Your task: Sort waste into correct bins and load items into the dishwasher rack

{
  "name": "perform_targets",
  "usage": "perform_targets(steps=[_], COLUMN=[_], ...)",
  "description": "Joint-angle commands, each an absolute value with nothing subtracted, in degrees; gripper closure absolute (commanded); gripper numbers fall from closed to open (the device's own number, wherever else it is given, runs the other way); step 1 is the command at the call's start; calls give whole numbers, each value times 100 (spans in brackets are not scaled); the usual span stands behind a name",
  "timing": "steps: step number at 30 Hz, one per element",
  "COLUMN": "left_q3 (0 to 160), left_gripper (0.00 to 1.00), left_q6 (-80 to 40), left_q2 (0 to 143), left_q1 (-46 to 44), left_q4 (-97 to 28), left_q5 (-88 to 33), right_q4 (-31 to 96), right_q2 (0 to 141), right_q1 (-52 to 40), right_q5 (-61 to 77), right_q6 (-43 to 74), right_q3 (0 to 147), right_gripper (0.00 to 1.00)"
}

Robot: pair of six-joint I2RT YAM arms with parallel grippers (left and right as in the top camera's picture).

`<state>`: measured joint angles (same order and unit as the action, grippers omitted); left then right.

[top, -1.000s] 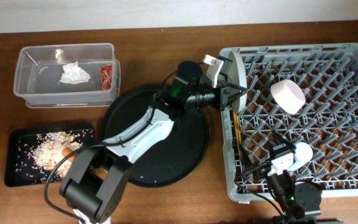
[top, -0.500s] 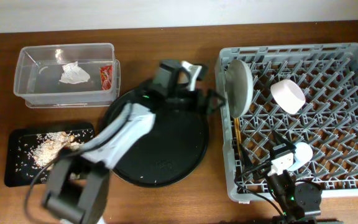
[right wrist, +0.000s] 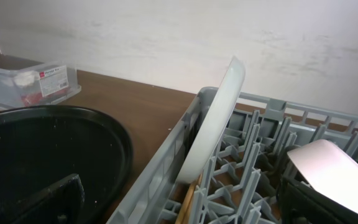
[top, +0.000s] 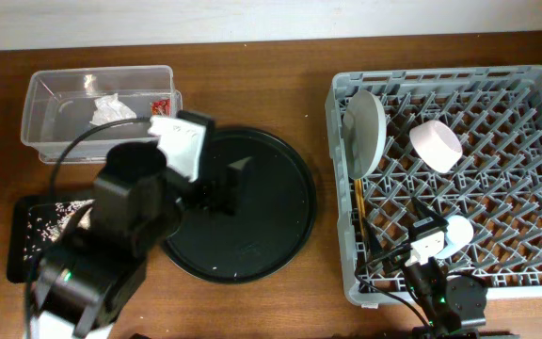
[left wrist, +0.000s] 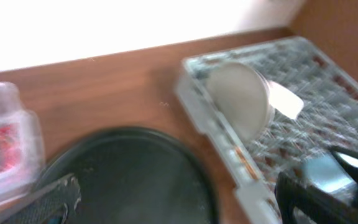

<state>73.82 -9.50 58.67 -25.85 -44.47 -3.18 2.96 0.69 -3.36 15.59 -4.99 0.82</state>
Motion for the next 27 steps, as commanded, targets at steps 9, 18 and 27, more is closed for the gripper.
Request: perform_targets(steps=[9,18,27], left_q3=[6764,3765,1232], left_gripper=[1,1,1], left_q6=[139,132,134], left_q2=[5301,3336,799], left_q1=[-2423,-1581,-1546], left_q4=[-4506,-2123,-1184], left_q5=[1483,1020,1028], right_q4=[296,296,296], right_q2=[32,32,32], right_q1=[-296,-296,-296], right_q5=[1605,1605,1605], right_q6=[-515,-515,-515], right_q3=[32,32,32], right_gripper=[2,2,2])
